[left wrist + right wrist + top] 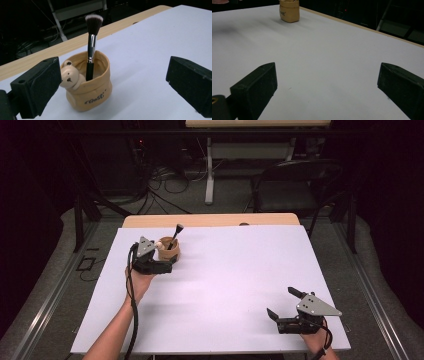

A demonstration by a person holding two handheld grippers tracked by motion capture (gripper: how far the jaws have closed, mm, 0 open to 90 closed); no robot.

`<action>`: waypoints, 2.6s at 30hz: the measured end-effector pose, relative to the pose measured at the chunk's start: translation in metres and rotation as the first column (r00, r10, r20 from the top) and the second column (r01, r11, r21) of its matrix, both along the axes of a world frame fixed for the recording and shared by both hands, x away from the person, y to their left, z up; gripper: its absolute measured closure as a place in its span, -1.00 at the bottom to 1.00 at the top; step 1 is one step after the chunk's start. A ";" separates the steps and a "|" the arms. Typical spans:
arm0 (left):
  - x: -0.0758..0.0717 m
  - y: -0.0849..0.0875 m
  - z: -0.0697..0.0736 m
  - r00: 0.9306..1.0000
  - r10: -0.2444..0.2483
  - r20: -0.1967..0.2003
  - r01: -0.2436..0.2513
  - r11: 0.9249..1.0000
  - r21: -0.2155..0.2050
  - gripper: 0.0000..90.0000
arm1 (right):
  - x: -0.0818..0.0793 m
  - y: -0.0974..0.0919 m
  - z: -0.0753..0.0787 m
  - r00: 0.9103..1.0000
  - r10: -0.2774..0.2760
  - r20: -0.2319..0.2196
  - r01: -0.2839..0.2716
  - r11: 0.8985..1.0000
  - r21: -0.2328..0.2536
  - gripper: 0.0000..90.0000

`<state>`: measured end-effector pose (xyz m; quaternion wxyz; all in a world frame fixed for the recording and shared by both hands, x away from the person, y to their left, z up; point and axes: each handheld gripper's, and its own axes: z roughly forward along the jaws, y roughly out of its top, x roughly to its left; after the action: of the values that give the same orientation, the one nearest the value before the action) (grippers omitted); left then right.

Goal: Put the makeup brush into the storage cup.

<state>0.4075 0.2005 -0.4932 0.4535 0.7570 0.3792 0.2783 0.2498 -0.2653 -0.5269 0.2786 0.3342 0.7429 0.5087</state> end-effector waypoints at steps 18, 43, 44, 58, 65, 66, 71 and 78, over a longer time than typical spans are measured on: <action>-0.036 0.015 -0.006 1.000 0.003 0.010 -0.002 1.000 -0.013 -1.00 | 0.002 0.000 -0.001 1.000 0.012 -0.004 -0.012 1.000 0.009 -0.96; -0.103 0.032 -0.015 0.975 -0.092 0.202 0.118 0.986 -0.119 -1.00 | 0.000 0.004 0.000 1.000 0.025 0.000 -0.025 1.000 0.008 -0.96; -0.107 0.033 -0.018 0.972 -0.107 0.210 0.133 0.984 -0.115 -1.00 | 0.000 0.004 0.000 1.000 0.022 0.001 -0.022 1.000 0.006 -0.96; -0.128 0.042 -0.035 0.971 -0.154 0.183 0.183 0.971 -0.152 -1.00 | -0.001 0.004 0.000 0.999 0.034 0.009 -0.034 0.999 0.008 -0.96; -0.136 0.042 -0.043 0.976 -0.152 0.157 0.175 0.974 -0.146 -1.00 | -0.001 0.004 0.000 0.999 0.039 0.015 -0.039 0.999 0.010 -0.96; -0.138 0.042 -0.043 0.978 -0.141 0.152 0.163 0.976 -0.146 -1.00 | -0.001 0.005 0.000 0.999 0.038 0.017 -0.038 0.999 0.010 -0.96; -0.144 0.043 -0.047 0.982 -0.122 0.141 0.142 0.980 -0.141 -1.00 | -0.001 0.004 0.000 0.999 0.033 0.012 -0.033 0.999 0.008 -0.96; -0.151 0.044 -0.052 0.983 -0.120 0.136 0.138 0.982 -0.128 -1.00 | -0.001 0.004 0.000 1.000 0.028 0.013 -0.028 1.000 0.005 -0.96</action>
<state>0.2568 0.2444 -0.5447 0.5450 0.7277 0.3177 0.2692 0.2485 -0.2610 -0.5269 0.2751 0.3213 0.7444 0.5167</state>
